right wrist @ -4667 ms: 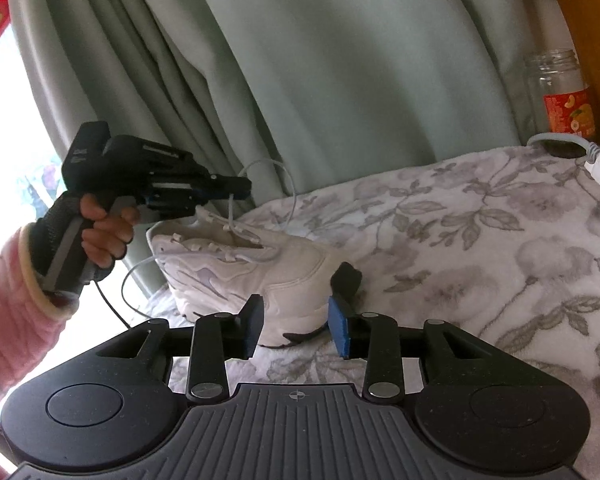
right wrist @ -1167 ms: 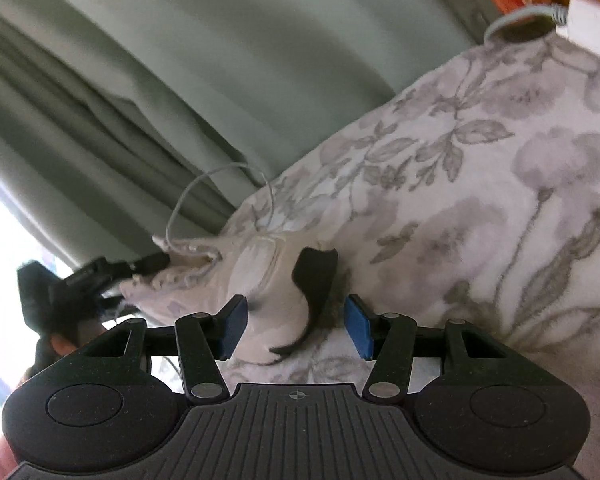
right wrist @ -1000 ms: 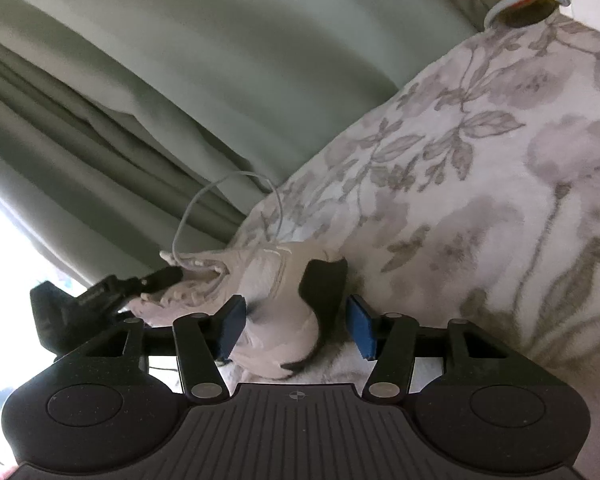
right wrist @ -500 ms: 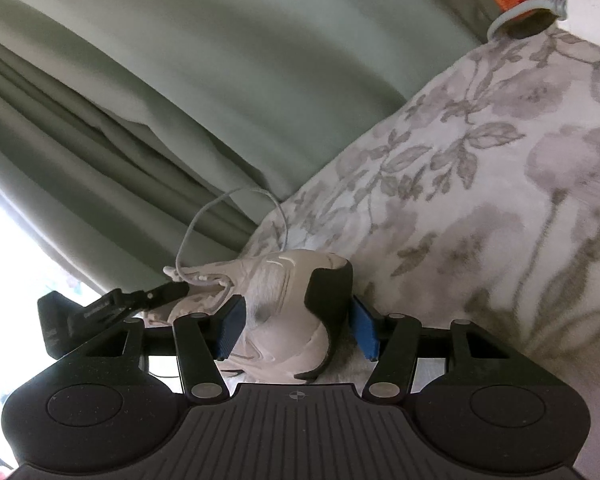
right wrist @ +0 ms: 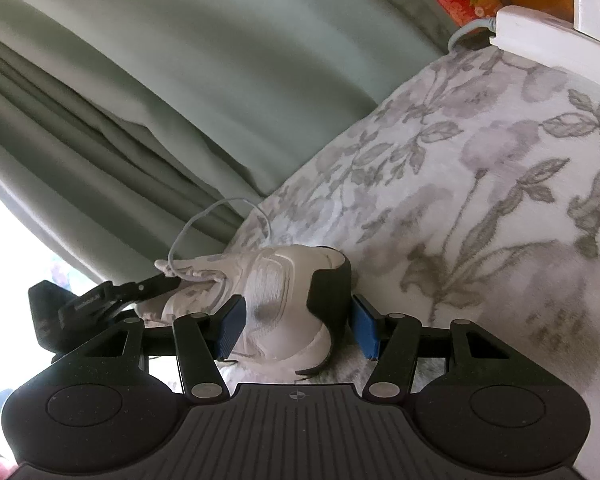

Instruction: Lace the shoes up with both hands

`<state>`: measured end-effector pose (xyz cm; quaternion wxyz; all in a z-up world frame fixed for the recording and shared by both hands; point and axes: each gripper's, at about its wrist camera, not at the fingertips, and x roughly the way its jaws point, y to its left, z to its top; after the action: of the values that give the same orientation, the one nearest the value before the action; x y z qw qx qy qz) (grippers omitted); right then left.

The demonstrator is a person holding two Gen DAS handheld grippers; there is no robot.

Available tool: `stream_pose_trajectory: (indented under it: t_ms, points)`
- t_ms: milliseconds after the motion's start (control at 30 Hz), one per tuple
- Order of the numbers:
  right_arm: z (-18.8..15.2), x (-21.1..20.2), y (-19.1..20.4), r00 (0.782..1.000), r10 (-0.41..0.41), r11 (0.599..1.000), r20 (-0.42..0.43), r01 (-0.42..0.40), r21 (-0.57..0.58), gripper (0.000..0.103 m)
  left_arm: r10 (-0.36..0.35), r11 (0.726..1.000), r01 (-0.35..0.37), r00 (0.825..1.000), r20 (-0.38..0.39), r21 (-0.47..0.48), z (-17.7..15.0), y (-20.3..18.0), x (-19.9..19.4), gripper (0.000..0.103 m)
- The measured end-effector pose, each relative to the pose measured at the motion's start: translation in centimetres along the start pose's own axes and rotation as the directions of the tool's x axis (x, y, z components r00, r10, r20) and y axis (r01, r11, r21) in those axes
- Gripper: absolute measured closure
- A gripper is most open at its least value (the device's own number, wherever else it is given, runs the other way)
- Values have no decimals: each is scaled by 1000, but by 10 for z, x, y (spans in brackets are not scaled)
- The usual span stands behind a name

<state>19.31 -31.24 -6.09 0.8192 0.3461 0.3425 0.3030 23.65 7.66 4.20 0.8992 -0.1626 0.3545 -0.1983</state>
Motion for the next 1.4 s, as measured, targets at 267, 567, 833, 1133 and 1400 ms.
stream_pose_trajectory:
  t_ms: [267, 567, 833, 1133, 1400]
  points:
    - [3, -14, 2, 999, -19, 999, 49, 21, -50, 49, -30, 999, 31, 998, 56, -28, 14, 4, -15, 39]
    - [8, -23, 11, 995, -13, 994, 96, 23, -102, 49, -81, 996, 82, 996, 36, -32, 46, -17, 0, 35]
    - [9, -26, 10, 994, 0, 994, 106, 11, -108, 48, -94, 992, 86, 992, -79, -95, 59, -35, 55, 36]
    - [7, -34, 9, 993, -1, 994, 118, 14, -111, 48, -189, 966, 178, 981, -43, -185, 53, -34, 66, 98]
    - [6, -40, 16, 992, 2, 992, 130, 14, -124, 48, -464, 872, 476, 878, 116, -113, 54, -55, 18, 98]
